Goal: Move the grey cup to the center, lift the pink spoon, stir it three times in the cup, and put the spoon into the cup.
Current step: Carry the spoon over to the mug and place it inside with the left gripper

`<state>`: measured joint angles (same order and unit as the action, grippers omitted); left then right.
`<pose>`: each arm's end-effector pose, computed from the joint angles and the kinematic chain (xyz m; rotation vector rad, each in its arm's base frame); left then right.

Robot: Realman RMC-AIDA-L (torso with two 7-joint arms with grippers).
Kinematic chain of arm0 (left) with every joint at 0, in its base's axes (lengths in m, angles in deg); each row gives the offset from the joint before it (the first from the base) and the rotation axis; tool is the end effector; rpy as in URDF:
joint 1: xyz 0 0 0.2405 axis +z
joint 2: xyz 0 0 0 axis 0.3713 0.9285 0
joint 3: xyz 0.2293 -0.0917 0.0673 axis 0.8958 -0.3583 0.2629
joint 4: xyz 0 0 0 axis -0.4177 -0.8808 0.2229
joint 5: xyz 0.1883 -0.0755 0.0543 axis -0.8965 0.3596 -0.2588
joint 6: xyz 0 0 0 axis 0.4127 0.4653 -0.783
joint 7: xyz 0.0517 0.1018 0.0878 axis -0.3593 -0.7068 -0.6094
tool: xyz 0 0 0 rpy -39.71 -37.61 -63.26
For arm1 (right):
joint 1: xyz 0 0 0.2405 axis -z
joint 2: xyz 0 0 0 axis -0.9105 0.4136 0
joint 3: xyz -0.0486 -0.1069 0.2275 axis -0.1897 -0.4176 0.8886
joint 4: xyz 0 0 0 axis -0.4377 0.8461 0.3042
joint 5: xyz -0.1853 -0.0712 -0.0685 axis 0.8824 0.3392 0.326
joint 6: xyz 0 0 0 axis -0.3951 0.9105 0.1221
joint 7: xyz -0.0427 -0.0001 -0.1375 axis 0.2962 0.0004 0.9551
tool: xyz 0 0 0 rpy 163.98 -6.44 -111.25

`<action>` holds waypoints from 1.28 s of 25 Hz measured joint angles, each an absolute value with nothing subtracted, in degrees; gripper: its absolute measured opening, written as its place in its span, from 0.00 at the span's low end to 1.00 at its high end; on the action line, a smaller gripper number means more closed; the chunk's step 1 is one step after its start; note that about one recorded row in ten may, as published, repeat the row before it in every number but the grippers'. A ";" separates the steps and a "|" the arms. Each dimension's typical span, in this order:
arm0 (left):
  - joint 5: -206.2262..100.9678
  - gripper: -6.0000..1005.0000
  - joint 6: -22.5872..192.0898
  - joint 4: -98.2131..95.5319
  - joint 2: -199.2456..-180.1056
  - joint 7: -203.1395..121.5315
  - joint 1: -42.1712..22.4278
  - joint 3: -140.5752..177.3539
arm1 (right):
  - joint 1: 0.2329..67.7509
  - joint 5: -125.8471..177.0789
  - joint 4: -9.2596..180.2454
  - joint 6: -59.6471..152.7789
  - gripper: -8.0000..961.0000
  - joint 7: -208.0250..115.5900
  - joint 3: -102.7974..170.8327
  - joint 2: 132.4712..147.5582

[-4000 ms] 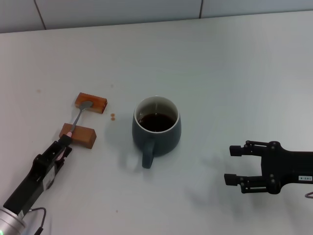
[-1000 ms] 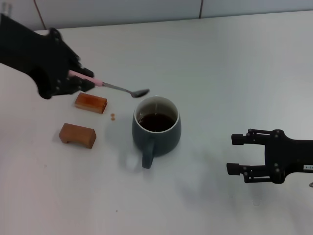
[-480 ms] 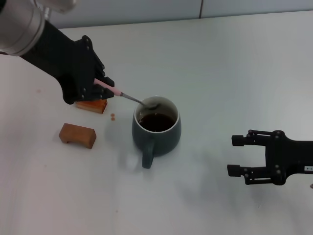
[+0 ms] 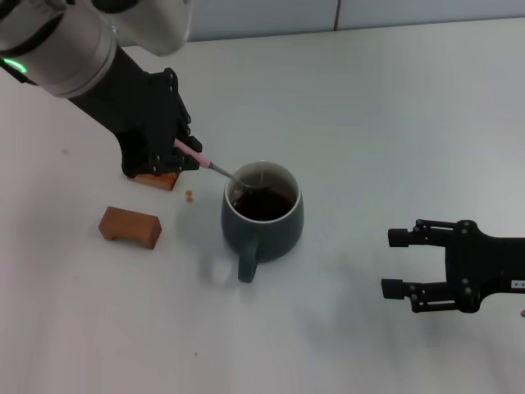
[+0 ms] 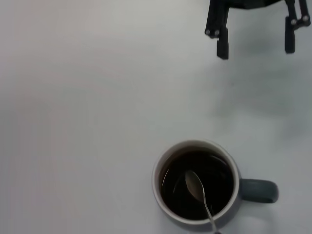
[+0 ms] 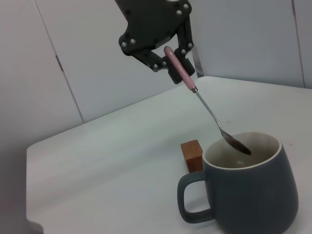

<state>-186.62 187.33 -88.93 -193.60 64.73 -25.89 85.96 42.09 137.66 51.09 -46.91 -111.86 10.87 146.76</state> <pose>-0.0814 0.3476 0.0400 -2.9419 0.3733 0.6372 0.3022 0.2626 0.0024 -2.8470 0.5747 0.6876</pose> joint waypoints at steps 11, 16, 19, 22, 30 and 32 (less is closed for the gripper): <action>-190.93 0.13 183.41 -85.26 -193.63 62.77 -27.59 90.51 | 41.89 137.46 51.09 -47.06 0.84 -112.01 9.51 146.83; -192.29 0.13 181.70 -83.65 -193.81 62.82 -28.50 93.77 | 41.68 137.34 51.09 -47.10 0.84 -112.09 8.68 146.84; -192.73 0.13 180.44 -82.24 -193.85 63.03 -29.18 95.79 | 41.59 137.32 51.09 -47.16 0.84 -112.12 8.60 146.83; -192.94 0.13 179.22 -81.98 -193.88 63.31 -29.62 97.60 | 41.51 137.30 51.10 -47.17 0.84 -112.13 8.46 146.84; -192.13 0.13 176.27 -81.44 -193.94 64.01 -30.13 102.98 | 41.15 137.29 51.48 -47.13 0.85 -112.17 7.84 146.84; -191.90 0.13 176.20 -81.39 -193.94 64.20 -30.15 104.02 | 41.09 137.29 51.52 -47.05 0.85 -112.18 7.84 146.84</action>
